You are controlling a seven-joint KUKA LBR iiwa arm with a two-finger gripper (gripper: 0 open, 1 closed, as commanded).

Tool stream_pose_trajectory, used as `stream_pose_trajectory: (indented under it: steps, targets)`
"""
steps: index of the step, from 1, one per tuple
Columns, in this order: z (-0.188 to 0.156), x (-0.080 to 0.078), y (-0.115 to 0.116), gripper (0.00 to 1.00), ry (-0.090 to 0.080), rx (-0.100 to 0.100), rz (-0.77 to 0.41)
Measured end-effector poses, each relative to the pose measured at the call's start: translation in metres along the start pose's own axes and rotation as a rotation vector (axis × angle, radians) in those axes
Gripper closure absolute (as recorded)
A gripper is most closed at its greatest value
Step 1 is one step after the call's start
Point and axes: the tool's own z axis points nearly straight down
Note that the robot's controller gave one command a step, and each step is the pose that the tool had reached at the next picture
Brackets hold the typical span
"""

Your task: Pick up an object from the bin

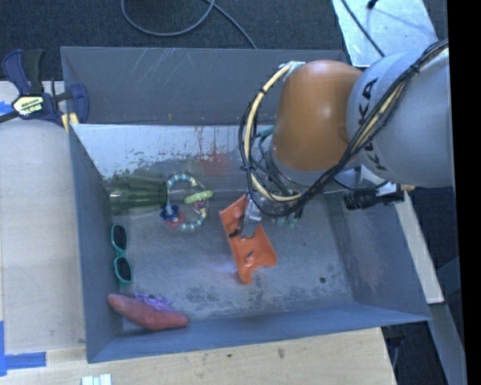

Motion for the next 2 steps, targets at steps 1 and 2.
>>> stream_pose_trajectory:
  steps: [1, 2]
  targets:
    - [-0.012, 0.002, -0.003, 1.00, 0.018, 0.007, -0.006]
    - [-0.030, -0.001, -0.002, 1.00, 0.014, 0.005, -0.004]
